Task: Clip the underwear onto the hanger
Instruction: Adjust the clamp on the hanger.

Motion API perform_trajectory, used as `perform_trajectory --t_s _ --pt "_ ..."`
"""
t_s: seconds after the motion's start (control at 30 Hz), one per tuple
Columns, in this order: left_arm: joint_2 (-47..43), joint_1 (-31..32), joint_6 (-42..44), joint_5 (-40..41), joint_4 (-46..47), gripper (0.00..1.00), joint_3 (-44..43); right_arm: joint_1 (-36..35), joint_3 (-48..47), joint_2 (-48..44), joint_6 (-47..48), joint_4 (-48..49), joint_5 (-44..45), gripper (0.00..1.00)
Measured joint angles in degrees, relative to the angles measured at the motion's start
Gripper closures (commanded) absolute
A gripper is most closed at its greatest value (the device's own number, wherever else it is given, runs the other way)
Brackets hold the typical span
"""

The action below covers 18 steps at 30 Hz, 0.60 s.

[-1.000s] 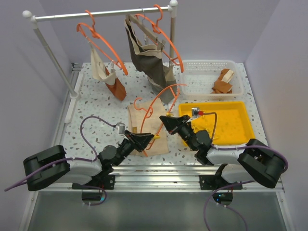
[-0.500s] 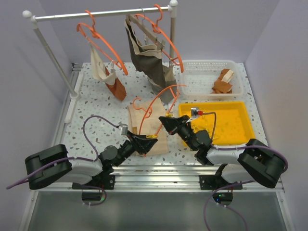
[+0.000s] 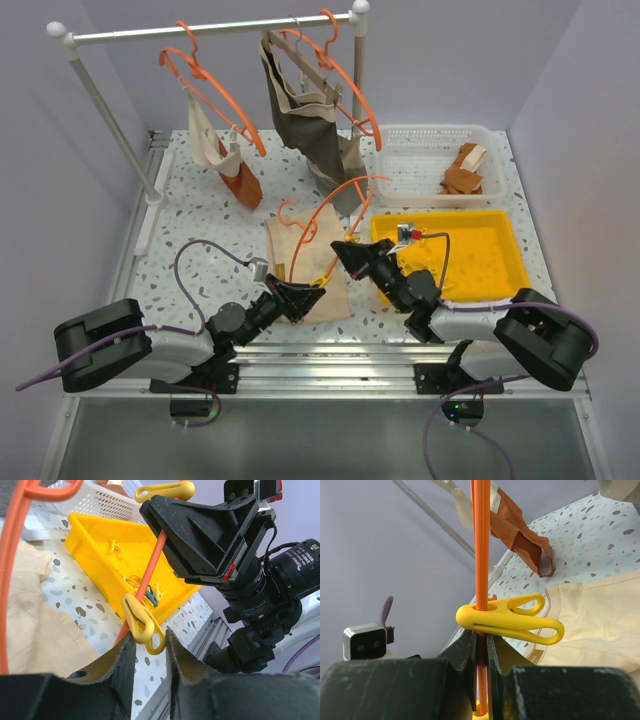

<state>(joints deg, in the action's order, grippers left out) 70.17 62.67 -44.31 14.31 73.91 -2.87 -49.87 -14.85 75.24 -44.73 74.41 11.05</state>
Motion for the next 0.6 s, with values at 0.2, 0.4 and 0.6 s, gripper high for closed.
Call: perform_trajectory --t_s 0.2,0.4,0.6 --pt "0.0 0.0 0.0 0.1 0.1 0.90 0.0 0.1 -0.3 0.3 0.5 0.2 -0.1 1.00" --pt "0.0 0.0 0.6 0.9 0.1 0.92 0.0 0.2 -1.2 1.9 0.8 0.5 -0.8 1.00" --pt "-0.5 0.0 1.9 1.3 -0.8 0.44 0.0 0.4 -1.3 1.7 1.4 0.4 -2.0 1.00"
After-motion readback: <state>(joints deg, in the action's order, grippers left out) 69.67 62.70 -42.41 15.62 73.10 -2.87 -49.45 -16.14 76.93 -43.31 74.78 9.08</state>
